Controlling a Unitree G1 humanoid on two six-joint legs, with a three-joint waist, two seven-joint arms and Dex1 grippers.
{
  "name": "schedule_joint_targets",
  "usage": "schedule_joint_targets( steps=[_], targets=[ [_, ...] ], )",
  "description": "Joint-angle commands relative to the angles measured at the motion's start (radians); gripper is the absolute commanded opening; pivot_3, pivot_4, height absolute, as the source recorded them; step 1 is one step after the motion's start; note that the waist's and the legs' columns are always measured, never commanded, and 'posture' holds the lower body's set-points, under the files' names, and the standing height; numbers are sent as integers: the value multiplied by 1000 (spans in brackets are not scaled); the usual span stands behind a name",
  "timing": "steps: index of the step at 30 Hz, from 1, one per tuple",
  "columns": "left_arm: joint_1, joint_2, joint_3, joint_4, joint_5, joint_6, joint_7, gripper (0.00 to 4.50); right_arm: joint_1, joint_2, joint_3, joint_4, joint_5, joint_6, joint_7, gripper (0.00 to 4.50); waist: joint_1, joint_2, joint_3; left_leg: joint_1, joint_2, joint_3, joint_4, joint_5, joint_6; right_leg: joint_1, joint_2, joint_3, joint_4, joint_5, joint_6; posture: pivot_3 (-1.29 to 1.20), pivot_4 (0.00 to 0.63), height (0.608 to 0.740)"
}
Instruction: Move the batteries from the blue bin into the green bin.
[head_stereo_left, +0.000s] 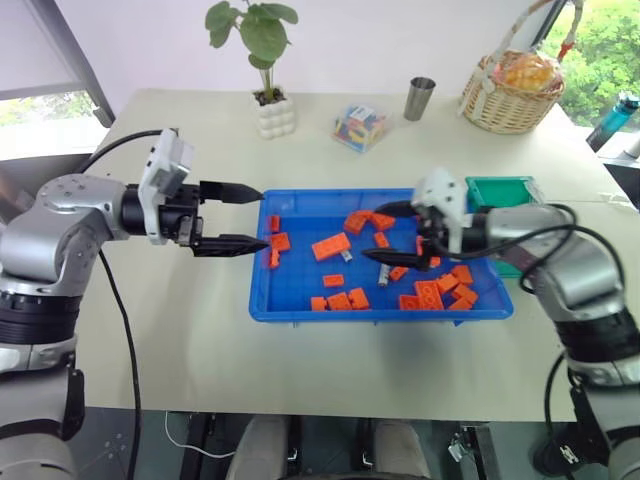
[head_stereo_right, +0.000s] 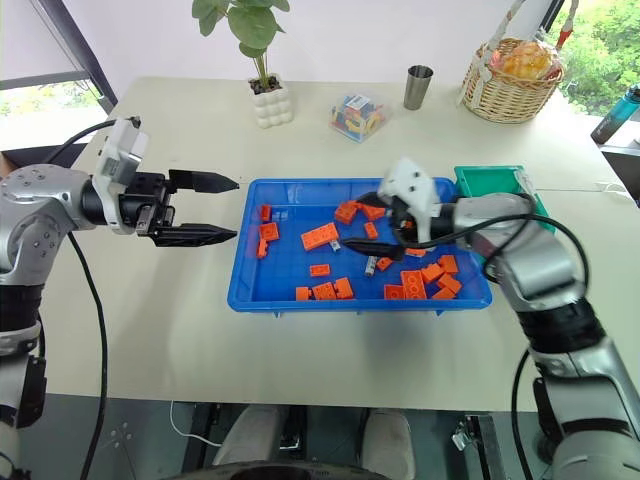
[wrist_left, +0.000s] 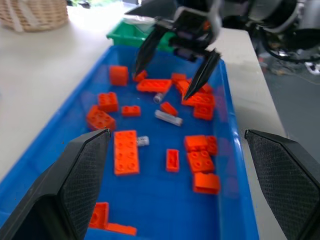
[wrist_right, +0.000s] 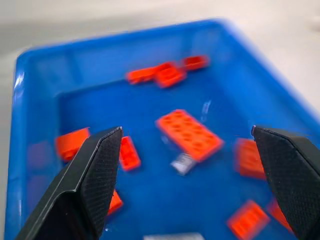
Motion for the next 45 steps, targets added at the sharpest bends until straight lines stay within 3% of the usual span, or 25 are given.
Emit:
schedule_joint_targets(
  steps=[1,12,22,25,29,30,35,41,43,45],
  targets=[
    [6,6,17,-28,-2,-20,-5,4500,-143,66,94,188,-107,-115,108,4280,-3,0,0,0,0,0,0,0,0,0,0,0,0,0,0,0,150,678],
    [76,27,39,-108,-4,-22,24,4500,-424,299,241,794,-357,-443,286,4280,-27,0,0,-9,0,-1,1,0,-1,-10,0,0,7,0,0,0,150,678],
    [136,29,91,-175,-30,-1,93,4500,-525,421,216,1084,-471,-603,304,4280,-27,1,1,-15,0,-4,8,0,-1,-16,1,0,14,0,0,0,150,678],
    [142,28,96,-181,-33,2,102,4500,-531,433,198,1112,-479,-620,311,3370,-26,1,1,-16,0,-5,10,0,-1,-16,1,0,15,0,0,0,150,678],
    [144,25,90,-180,-31,-4,110,4500,-535,443,174,1114,-484,-633,319,1347,-27,1,1,-16,0,-5,10,0,-1,-16,1,0,15,0,0,0,150,678],
    [143,24,88,-179,-31,-5,111,4500,-536,445,169,1114,-485,-635,317,1242,-27,1,1,-16,0,-5,10,0,-1,-16,1,0,15,0,0,0,150,678],
    [126,15,73,-164,-23,-12,107,4500,-531,469,119,1061,-460,-599,305,1245,-29,1,1,-16,0,-4,10,0,-1,-16,1,0,15,0,0,0,150,678],
    [97,-1,50,-145,-12,-26,98,4500,-428,528,125,851,-454,-507,299,1245,-26,1,1,-16,0,-5,11,0,-1,-16,1,0,16,0,0,0,150,678],
    [91,-4,45,-142,-10,-29,95,4500,-401,530,128,802,-461,-455,288,2284,-24,1,1,-16,0,-5,11,0,-1,-16,1,0,16,0,0,0,150,678],
    [82,-6,39,-136,-8,-31,94,4500,-383,515,133,758,-488,-444,246,2982,-22,1,1,-16,0,-5,12,0,-1,-16,1,0,16,0,0,0,150,678]
  ],
)
